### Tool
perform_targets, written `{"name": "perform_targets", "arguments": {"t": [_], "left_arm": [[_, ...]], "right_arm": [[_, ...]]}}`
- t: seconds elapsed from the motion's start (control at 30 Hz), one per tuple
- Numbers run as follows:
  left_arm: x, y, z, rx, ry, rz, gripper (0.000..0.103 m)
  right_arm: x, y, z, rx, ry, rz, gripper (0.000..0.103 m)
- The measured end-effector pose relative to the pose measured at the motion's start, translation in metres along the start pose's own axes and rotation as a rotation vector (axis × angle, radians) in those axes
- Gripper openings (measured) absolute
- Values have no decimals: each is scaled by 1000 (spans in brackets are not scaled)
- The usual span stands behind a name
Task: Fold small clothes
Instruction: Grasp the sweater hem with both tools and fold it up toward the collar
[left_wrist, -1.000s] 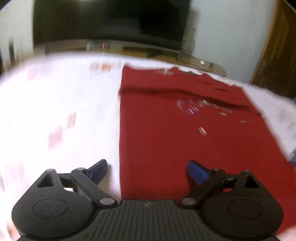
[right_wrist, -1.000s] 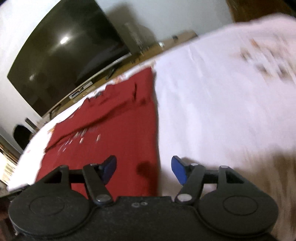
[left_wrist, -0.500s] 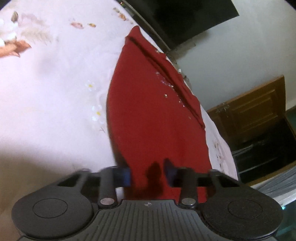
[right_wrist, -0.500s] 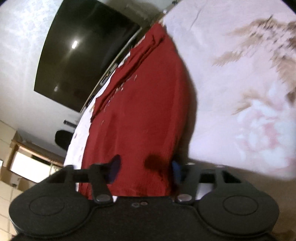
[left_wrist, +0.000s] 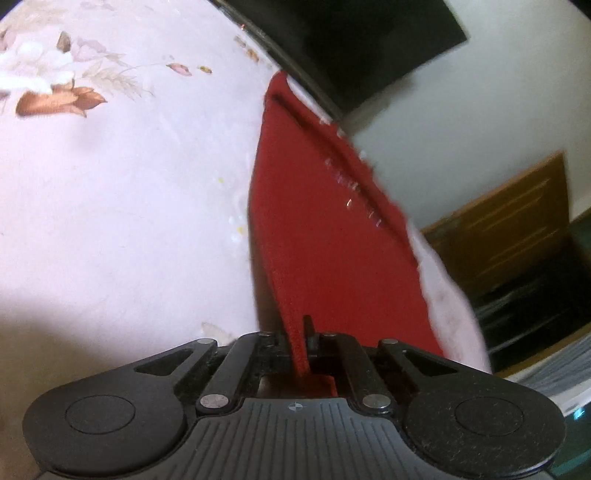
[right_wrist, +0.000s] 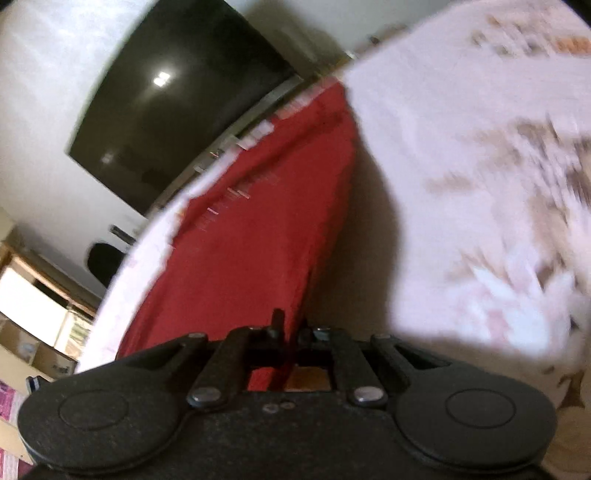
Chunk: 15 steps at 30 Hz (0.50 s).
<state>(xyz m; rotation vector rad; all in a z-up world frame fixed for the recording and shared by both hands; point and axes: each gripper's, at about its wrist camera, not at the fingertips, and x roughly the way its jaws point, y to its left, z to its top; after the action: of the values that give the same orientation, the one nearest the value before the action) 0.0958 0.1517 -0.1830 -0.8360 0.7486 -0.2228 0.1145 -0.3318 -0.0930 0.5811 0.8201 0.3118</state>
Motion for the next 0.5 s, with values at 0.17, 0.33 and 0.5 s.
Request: {"name": "perform_targets", "arguments": {"t": [0.17, 0.33, 0.5], "left_arm": [[-7, -9, 7, 13, -16, -15, 3], [-11, -33, 39, 81, -71, -58, 3], [15, -64, 100, 161, -120, -77, 3]], "right_arm": [[11, 10, 0, -27, -13, -22, 5], [2, 36, 24, -156, -79, -21, 5], [6, 65, 71, -275, -156, -14, 5]]}}
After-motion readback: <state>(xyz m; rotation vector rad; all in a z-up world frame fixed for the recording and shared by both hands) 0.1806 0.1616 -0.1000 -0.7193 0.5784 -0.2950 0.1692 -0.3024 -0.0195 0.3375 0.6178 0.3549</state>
